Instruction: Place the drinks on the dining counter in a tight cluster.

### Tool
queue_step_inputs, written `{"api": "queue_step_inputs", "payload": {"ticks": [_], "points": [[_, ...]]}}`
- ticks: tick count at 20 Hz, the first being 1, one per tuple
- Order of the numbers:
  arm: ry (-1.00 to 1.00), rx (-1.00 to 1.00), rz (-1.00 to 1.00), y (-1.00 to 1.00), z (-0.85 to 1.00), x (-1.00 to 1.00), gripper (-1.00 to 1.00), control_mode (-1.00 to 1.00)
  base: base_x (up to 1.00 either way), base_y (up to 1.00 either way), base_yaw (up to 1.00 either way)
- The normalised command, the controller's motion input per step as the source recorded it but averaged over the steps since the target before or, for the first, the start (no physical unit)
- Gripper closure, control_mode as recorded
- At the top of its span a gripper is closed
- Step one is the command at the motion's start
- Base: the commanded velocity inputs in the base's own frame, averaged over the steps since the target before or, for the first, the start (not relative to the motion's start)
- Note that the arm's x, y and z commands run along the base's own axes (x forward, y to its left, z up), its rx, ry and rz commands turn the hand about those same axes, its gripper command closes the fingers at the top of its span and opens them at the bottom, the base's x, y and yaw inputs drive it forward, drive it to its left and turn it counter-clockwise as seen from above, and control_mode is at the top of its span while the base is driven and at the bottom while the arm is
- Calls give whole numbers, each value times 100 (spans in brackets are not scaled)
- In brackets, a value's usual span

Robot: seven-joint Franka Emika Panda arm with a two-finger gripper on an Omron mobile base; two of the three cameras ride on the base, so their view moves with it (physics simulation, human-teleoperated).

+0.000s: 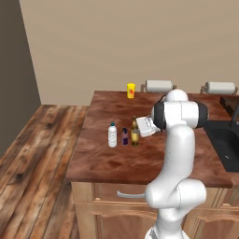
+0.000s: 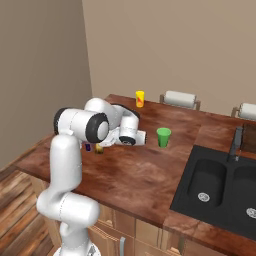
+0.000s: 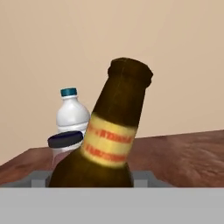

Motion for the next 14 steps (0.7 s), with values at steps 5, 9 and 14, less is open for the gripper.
{"api": "queue_step_inputs", "payload": {"ticks": [5, 9, 14], "points": [[-13, -5, 0, 13, -51, -1, 100, -100, 0, 0, 0], [-21, -4, 0, 5, -48, -5, 100, -100, 0, 0, 0], [-18, 0, 0, -2, -46, -11, 100, -100, 0, 0, 0]]}}
